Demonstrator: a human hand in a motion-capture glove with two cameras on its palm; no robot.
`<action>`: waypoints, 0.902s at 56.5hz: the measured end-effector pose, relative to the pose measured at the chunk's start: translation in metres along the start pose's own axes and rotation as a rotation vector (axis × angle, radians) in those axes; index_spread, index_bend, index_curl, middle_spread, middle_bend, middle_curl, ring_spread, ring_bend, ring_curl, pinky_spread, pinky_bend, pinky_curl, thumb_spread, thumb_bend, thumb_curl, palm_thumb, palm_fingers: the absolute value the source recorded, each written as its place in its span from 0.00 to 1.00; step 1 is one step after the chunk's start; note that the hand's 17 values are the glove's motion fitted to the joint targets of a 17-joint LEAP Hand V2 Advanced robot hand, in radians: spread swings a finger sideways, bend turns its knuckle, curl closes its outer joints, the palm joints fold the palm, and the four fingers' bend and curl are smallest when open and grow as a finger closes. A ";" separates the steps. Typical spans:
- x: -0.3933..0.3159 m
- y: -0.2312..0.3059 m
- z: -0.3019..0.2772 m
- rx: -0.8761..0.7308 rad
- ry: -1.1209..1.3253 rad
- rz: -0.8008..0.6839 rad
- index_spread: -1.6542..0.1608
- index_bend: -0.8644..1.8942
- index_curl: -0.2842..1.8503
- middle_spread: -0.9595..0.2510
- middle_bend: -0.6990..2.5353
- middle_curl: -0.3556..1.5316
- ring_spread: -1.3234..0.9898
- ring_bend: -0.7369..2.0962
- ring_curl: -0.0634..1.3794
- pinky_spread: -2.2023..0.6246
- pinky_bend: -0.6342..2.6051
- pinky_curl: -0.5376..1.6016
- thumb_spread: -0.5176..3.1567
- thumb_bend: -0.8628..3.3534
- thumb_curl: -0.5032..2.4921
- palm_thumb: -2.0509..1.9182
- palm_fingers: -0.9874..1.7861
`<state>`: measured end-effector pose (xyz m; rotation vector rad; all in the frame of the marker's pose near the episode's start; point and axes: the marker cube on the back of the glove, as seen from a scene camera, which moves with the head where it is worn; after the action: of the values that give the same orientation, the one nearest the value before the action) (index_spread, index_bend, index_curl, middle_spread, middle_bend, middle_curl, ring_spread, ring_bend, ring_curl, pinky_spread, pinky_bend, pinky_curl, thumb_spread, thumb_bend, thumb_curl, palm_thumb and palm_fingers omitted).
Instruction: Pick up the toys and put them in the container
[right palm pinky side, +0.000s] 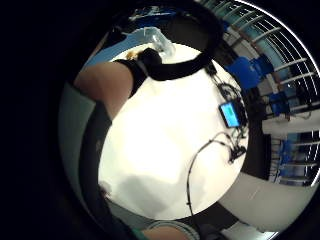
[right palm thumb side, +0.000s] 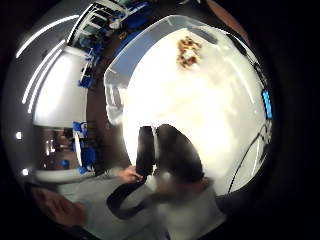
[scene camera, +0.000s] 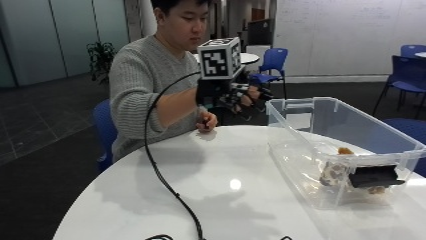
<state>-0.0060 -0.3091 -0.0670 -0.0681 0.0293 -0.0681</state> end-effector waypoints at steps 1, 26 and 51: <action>0.003 0.008 0.001 0.006 0.013 0.021 0.71 0.38 0.27 0.68 0.27 0.34 0.55 0.47 0.28 0.78 0.59 0.41 0.50 0.20 0.29 0.51 0.33; -0.058 0.248 0.083 0.111 0.082 0.018 0.71 0.38 0.29 0.68 0.27 0.35 0.55 0.43 0.25 0.79 0.53 0.39 0.50 0.20 0.26 0.51 0.34; -0.058 0.310 0.134 0.055 0.008 0.078 0.70 0.38 0.31 0.68 0.27 0.36 0.55 0.41 0.24 0.79 0.50 0.39 0.52 0.20 0.25 0.51 0.35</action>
<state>-0.0386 0.0122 0.0470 -0.0112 0.0381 0.0089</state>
